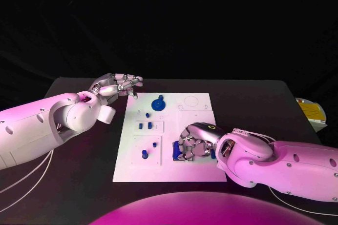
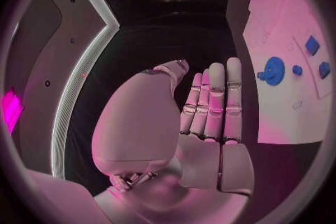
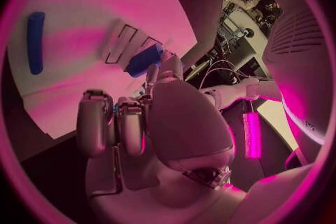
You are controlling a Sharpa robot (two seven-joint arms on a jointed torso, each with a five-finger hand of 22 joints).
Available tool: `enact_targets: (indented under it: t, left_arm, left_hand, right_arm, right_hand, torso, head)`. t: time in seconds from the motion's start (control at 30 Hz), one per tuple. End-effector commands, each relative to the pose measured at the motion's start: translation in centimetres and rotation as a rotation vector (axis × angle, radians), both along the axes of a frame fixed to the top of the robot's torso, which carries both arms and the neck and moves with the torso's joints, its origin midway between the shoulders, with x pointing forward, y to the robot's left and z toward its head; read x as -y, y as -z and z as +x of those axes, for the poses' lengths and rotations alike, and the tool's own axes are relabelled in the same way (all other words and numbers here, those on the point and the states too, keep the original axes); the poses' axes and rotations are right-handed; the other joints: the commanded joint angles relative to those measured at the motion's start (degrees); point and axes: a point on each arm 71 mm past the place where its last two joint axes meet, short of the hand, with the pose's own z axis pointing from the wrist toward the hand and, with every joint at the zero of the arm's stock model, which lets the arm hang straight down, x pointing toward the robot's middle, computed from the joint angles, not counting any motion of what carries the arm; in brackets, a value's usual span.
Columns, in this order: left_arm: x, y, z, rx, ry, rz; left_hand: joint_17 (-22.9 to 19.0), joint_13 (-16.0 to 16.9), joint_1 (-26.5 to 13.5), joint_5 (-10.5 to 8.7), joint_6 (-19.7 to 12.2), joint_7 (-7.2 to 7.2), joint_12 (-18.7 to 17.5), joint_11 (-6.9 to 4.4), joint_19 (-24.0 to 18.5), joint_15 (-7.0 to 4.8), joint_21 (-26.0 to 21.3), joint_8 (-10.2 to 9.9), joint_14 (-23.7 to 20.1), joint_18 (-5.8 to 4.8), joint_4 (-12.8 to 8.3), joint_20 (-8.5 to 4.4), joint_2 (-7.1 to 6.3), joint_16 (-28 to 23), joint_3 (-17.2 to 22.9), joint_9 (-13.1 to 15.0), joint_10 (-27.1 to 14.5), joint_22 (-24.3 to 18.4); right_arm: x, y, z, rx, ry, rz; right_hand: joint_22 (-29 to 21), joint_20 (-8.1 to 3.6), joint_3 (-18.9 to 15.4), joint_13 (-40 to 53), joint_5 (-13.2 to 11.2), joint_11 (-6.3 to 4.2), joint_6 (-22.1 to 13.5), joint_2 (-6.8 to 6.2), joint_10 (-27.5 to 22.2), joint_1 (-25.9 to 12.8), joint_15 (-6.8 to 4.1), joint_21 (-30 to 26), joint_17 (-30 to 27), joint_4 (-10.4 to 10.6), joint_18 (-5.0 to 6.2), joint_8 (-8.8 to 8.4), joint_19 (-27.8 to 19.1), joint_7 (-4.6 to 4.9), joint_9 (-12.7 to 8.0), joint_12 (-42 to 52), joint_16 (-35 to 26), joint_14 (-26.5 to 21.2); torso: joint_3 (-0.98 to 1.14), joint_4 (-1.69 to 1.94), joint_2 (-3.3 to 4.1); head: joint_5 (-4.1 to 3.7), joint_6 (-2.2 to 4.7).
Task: Assemble the parts on the task board
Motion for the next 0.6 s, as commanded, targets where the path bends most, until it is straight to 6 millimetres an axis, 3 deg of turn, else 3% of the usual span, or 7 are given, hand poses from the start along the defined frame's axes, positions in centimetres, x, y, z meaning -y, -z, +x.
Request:
enact_targets:
  t: [0.03,0.23,0.6]
  left_arm:
    - [0.18,-0.08,-0.05,0.000,0.016,-0.012]
    - [0.21,-0.05,-0.06,-0.001,0.017,-0.011]
    - [0.12,-0.02,-0.04,-0.002,0.015,-0.010]
  left_hand:
    - [0.08,-0.05,0.34,0.32,-0.41,0.10,0.38,0.15,0.16,0.28,-0.22,0.29,-0.11,0.75,-0.11,0.18,0.17,-0.35,0.17,0.08,-0.43,-0.05]
    - [0.08,-0.05,0.34,0.32,-0.41,0.10,0.38,0.15,0.16,0.28,-0.22,0.29,-0.11,0.75,-0.11,0.18,0.17,-0.35,0.17,0.08,-0.43,-0.05]
    - [0.08,-0.05,0.34,0.32,-0.41,0.10,0.38,0.15,0.16,0.28,-0.22,0.29,-0.11,0.75,-0.11,0.18,0.17,-0.35,0.17,0.08,-0.43,-0.05]
  right_arm:
    - [0.09,0.01,-0.09,0.007,-0.013,-0.019]
    - [0.20,0.06,-0.09,0.001,-0.015,-0.019]
    - [0.76,0.01,0.03,0.005,-0.004,-0.006]
  right_hand:
    - [11.58,-0.45,-0.29,6.35,0.33,-4.11,-0.05,6.43,7.96,6.17,-0.63,0.34,14.82,0.20,-0.98,-0.26,2.64,-0.44,-0.05,-0.38,0.39,5.49]
    - [11.60,-0.45,-0.35,6.34,-0.81,-4.02,0.04,6.40,7.96,5.93,-0.59,0.30,14.81,0.29,-0.98,-0.21,2.63,-0.34,-0.06,-0.41,0.38,5.49]
    - [11.58,-0.37,-0.75,6.14,-6.02,-3.92,0.25,6.82,7.85,5.02,-0.49,-0.14,14.63,0.25,-0.92,-0.16,2.53,-0.26,-0.17,-0.81,0.32,5.46]
  torso:
    - [0.01,-0.03,0.02]
    - [0.03,0.00,0.02]
    - [-0.02,0.03,0.03]
  head:
    - [0.02,0.01]
    - [-0.06,0.01]
    - [-0.12,0.01]
